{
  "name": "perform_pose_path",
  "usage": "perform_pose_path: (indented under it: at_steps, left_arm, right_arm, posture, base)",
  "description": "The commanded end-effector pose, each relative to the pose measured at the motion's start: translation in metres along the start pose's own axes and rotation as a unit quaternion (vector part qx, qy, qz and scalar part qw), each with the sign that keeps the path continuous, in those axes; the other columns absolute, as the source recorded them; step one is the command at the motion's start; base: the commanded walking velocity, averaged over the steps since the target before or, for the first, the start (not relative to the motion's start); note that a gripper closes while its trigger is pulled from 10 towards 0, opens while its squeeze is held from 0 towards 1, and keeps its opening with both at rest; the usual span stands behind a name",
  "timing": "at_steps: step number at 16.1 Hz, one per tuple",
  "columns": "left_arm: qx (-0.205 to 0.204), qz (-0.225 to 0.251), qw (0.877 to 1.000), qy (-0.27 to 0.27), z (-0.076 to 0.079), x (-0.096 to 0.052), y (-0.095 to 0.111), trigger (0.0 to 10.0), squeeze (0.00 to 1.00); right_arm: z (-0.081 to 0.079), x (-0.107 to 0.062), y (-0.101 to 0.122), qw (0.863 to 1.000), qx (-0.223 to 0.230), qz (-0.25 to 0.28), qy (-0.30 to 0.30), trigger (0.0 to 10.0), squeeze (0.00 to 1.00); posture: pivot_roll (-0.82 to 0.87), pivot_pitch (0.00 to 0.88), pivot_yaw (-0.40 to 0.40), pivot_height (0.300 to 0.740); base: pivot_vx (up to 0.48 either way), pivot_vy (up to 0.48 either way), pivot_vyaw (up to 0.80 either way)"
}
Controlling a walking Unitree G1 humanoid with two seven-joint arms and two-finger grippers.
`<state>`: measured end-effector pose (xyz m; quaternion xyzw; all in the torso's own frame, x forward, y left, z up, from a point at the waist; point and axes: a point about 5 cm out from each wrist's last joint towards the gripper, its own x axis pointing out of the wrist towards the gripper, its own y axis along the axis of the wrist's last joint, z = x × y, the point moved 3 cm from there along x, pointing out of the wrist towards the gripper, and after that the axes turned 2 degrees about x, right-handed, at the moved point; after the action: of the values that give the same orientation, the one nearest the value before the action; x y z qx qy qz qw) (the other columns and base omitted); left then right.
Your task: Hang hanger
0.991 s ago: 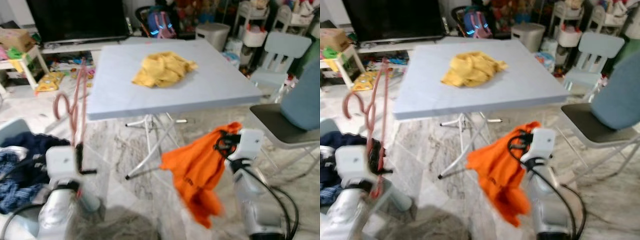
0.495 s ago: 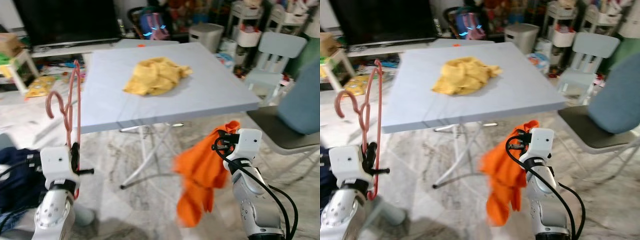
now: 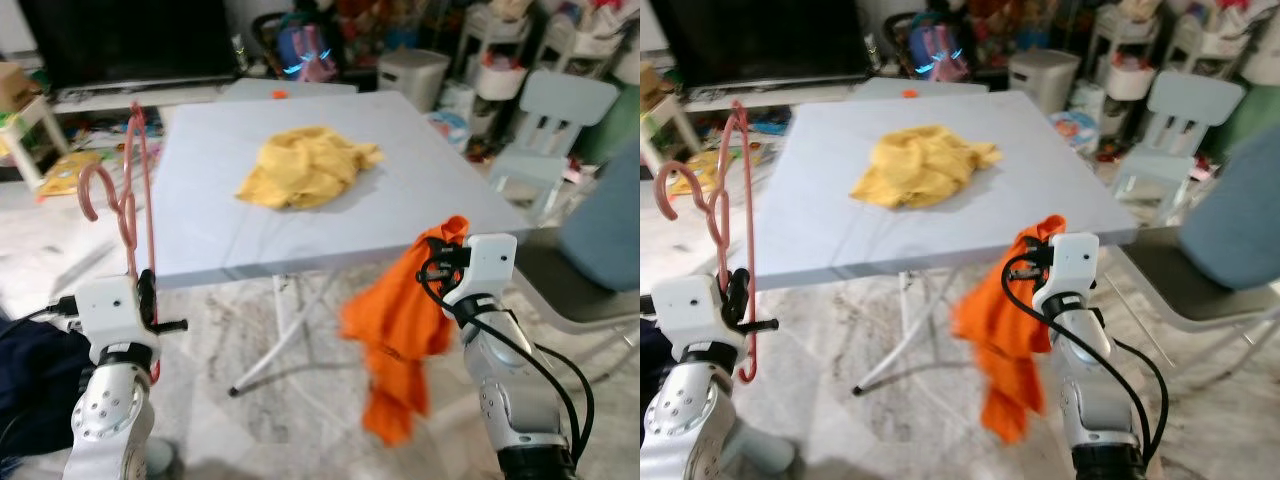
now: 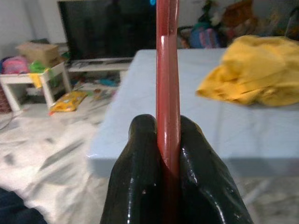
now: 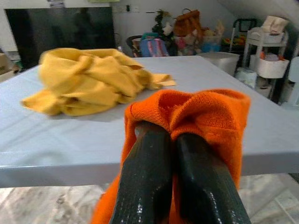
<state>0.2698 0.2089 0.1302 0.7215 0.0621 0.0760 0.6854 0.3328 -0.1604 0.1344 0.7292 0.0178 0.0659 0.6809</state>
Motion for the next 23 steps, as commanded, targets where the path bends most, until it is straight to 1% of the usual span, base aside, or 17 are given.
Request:
perform_pose_path:
  at_steps: [1,4,5,8,14,18,21,23]
  left_arm:
    - [0.000,0.005,1.000,-0.006,0.003,0.000,0.004,10.0,0.00]
    - [-0.004,0.003,1.000,-0.003,0.002,0.000,0.004,10.0,0.00]
    - [-0.004,0.003,1.000,-0.004,0.002,0.000,0.004,10.0,0.00]
    - [-0.007,-0.001,1.000,-0.005,0.005,-0.001,0.002,10.0,0.00]
    - [-0.006,0.003,1.000,-0.006,0.006,0.002,0.005,10.0,0.00]
    - [-0.005,0.002,1.000,-0.002,0.007,0.001,0.005,10.0,0.00]
    - [-0.012,0.000,1.000,-0.007,0.010,-0.001,0.004,10.0,0.00]
    - [-0.012,0.000,1.000,-0.008,0.012,-0.001,0.004,10.0,0.00]
  right_arm:
    - [0.001,0.001,0.005,1.000,0.004,0.010,-0.003,10.0,0.00]
    - [0.002,0.000,0.003,1.000,0.000,0.006,0.001,10.0,0.00]
    - [0.005,-0.001,0.002,1.000,-0.002,0.003,-0.001,10.0,0.00]
    - [0.010,0.000,0.002,1.000,-0.008,0.002,-0.004,10.0,0.00]
    - [0.003,0.002,0.004,1.000,-0.014,0.009,0.013,10.0,0.00]
    - [0.001,0.002,0.004,1.000,-0.016,0.007,0.022,10.0,0.00]
    - [-0.001,0.004,0.006,0.999,-0.026,0.009,0.035,10.0,0.00]
    - [0.003,0.007,0.010,0.999,-0.035,0.013,0.040,10.0,0.00]
  posture:
    - [-0.03,0.000,0.007,0.740]
    - [-0.03,0.000,0.007,0.740]
    - [-0.03,0.000,0.006,0.740]
    - [-0.03,0.000,0.007,0.740]
    - [-0.03,0.000,0.007,0.740]
    - [-0.03,0.000,0.006,0.740]
    - [-0.03,0.000,0.006,0.740]
    - [-0.03,0.000,0.004,0.740]
  base:
    - [0.405,0.000,0.00]
    - [0.415,0.000,0.00]
    - [0.424,0.000,0.00]
    - [0.364,0.312,0.00]
    - [0.349,0.329,0.00]
    - [0.343,0.336,0.00]
    - [0.000,0.000,0.00]
    - [0.000,0.000,0.00]
